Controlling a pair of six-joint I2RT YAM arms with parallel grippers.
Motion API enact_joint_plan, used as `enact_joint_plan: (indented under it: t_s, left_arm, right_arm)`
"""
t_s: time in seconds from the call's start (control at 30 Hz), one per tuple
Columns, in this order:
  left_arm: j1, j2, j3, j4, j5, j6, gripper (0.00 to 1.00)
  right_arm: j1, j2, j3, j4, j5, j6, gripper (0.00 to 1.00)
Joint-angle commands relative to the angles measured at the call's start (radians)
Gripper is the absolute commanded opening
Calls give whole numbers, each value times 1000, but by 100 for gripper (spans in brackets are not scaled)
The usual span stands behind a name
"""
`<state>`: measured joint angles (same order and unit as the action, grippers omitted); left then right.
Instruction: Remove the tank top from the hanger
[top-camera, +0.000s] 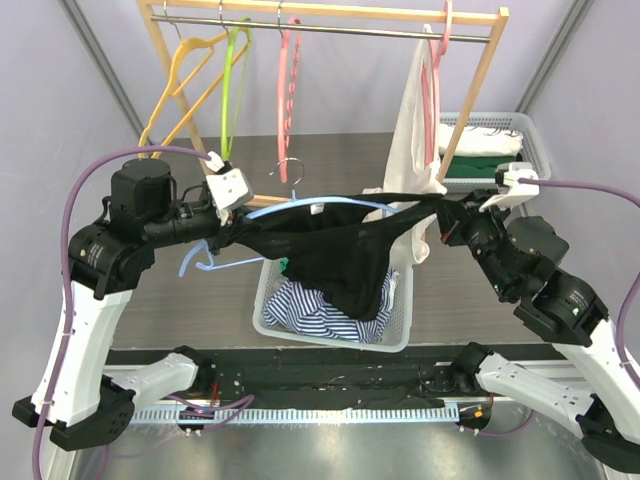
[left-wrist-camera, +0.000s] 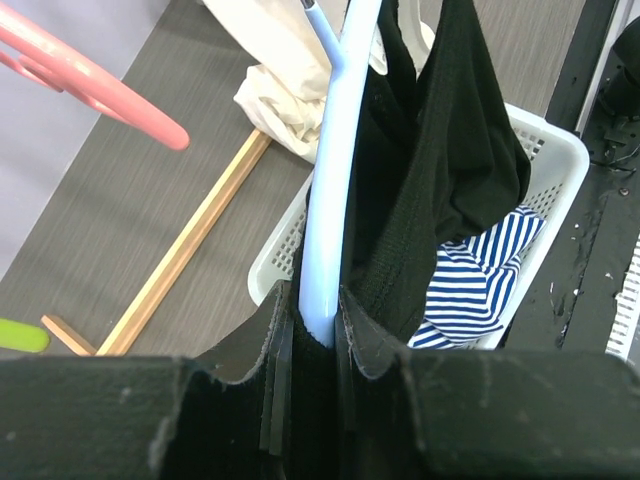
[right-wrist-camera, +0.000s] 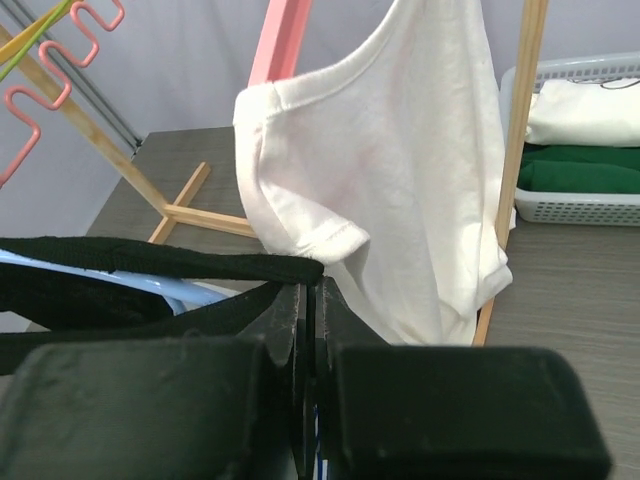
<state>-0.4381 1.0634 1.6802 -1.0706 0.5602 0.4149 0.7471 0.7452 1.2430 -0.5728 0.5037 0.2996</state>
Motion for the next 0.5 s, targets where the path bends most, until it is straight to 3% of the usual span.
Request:
enact_joint_plan:
  t_s: [0.0, 0.47]
  left_arm:
    - [12, -32, 19, 6, -33, 13, 0]
    - [32, -5, 87, 66, -65, -47, 0]
  right_arm:
    - [-5, -37, -51, -61, 82, 19, 1]
    - [-5, -119, -324, -9, -125, 157, 1]
